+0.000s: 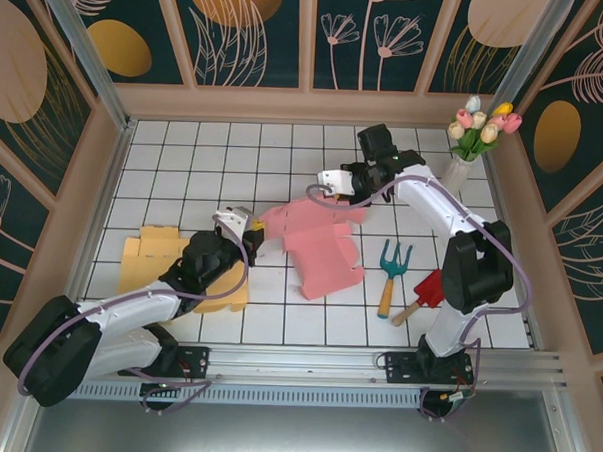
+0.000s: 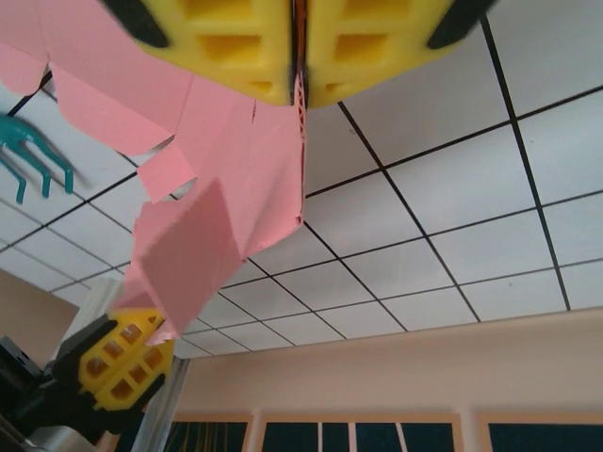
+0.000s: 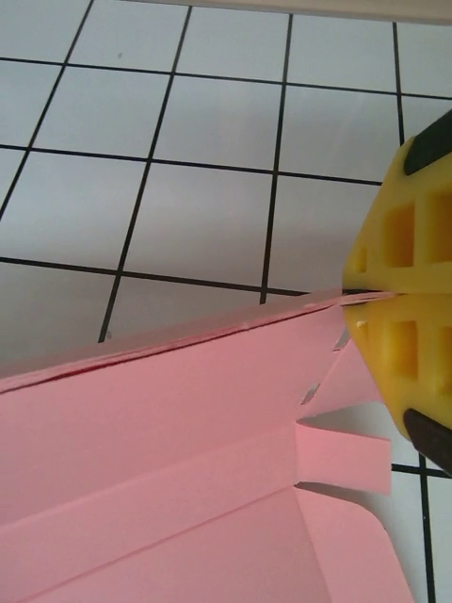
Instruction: Fold the paper box
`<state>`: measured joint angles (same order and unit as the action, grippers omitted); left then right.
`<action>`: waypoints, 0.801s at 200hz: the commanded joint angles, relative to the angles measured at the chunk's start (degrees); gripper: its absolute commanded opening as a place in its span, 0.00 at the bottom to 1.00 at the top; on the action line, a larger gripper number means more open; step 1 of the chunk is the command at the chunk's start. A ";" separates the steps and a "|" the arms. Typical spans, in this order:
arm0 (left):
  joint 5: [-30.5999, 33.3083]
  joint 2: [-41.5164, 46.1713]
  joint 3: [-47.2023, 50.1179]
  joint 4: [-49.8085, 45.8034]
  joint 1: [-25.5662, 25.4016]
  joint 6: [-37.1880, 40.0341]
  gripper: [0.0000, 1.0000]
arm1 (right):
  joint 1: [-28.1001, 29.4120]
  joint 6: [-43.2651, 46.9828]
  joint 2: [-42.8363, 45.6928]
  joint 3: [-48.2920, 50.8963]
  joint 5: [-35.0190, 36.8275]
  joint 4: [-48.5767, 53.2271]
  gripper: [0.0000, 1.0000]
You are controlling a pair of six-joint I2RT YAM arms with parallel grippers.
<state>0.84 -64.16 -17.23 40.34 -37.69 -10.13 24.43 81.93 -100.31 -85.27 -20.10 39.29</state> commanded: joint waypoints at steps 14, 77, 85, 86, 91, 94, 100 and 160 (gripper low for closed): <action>4.80 5.66 -1.88 -2.80 -0.27 -4.33 0.25 | -0.30 -4.64 -0.72 -5.06 1.48 5.71 0.00; 2.82 11.06 -6.97 -11.35 -5.61 -11.41 0.16 | 0.80 -8.32 -0.58 -5.59 7.63 9.72 0.00; 2.80 9.83 -7.98 -11.67 -6.90 -11.82 0.15 | 0.89 -8.53 -0.45 -5.52 7.95 10.05 0.00; 2.82 9.70 -8.07 -11.68 -7.06 -11.88 0.15 | 0.93 -8.54 -0.43 -5.56 8.01 10.08 0.00; 3.12 8.69 -8.73 -11.68 -7.94 -12.20 0.14 | 0.96 -8.54 -0.34 -5.58 8.14 10.35 0.00; 3.30 8.17 -9.04 -11.60 -8.41 -12.38 0.13 | 0.97 -8.54 -0.25 -5.60 8.14 10.43 0.00; 3.54 6.99 -9.57 -11.24 -9.16 -12.77 0.12 | 0.98 -8.54 -0.08 -5.52 8.19 10.54 0.00; 6.17 -9.32 -14.24 -4.83 -9.56 -17.53 0.00 | 0.89 -6.40 1.43 -3.55 7.89 10.14 0.00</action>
<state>4.47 -68.93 -27.64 33.17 -47.27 -25.21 24.99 74.59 -100.33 -89.69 -12.01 47.66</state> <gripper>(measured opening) 0.062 0.067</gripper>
